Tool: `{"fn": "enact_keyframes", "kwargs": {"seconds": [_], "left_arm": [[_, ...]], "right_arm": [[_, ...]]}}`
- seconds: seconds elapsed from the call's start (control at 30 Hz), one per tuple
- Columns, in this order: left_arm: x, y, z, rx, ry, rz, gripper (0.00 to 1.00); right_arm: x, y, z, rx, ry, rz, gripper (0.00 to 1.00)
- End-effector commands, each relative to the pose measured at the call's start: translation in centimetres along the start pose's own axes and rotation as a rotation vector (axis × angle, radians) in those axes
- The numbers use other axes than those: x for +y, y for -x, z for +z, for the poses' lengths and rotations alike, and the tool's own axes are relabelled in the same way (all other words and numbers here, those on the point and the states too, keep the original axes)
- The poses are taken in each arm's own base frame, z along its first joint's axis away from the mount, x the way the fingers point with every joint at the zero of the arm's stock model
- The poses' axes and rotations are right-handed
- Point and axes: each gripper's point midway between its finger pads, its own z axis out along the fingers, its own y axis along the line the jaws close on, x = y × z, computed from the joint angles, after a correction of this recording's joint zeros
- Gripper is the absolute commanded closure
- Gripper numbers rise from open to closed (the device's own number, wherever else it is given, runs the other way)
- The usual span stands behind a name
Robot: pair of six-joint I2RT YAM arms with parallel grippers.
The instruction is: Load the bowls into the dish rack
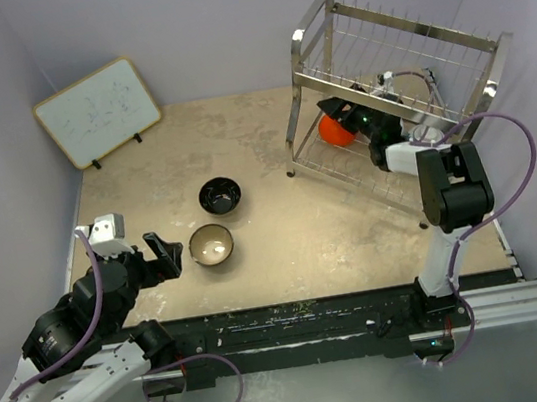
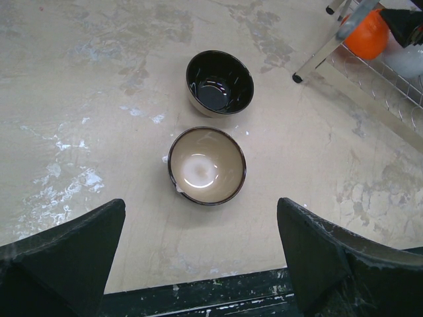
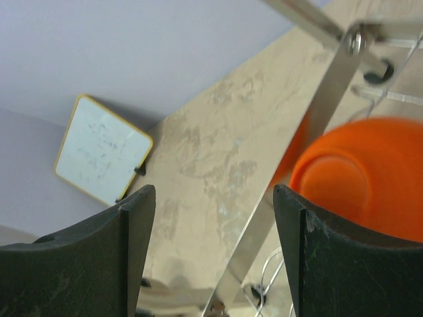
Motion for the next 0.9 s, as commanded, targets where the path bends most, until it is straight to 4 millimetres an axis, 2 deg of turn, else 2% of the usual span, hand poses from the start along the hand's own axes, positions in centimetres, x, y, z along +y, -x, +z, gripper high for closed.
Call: {"fn": "enact_keyframes", "kwargs": {"seconds": [0.0,0.17,0.4,0.57,0.7,0.87], "left_arm": [[-0.4,0.4,0.1,-0.013,-0.009,-0.013,0.01],[-0.4,0.5,0.1,-0.015,-0.007,-0.014,0.01],[-0.4,0.4,0.2,-0.009,-0.003,-0.008,0.01],[-0.5,0.3,0.4,-0.003,0.002,-0.001,0.01],[-0.5,0.3,0.5,-0.001,0.002,0.002,0.01],[-0.6,0.2,0.5,0.001,0.005,0.003,0.01]], "right_arm": [[0.6,3.0,1.6,-0.075,-0.029,-0.128,0.27],[-0.3,4.0,2.2,-0.098,-0.095,-0.163,0.27],[2.9,3.3,0.5,-0.082,0.05,-0.208,0.27],[4.3,2.5,-1.1,-0.073,0.131,-0.229,0.27],[4.5,1.2,-1.1,-0.017,0.17,-0.237,0.27],[2.9,-0.5,-0.2,0.034,0.138,-0.216,0.27]]}}
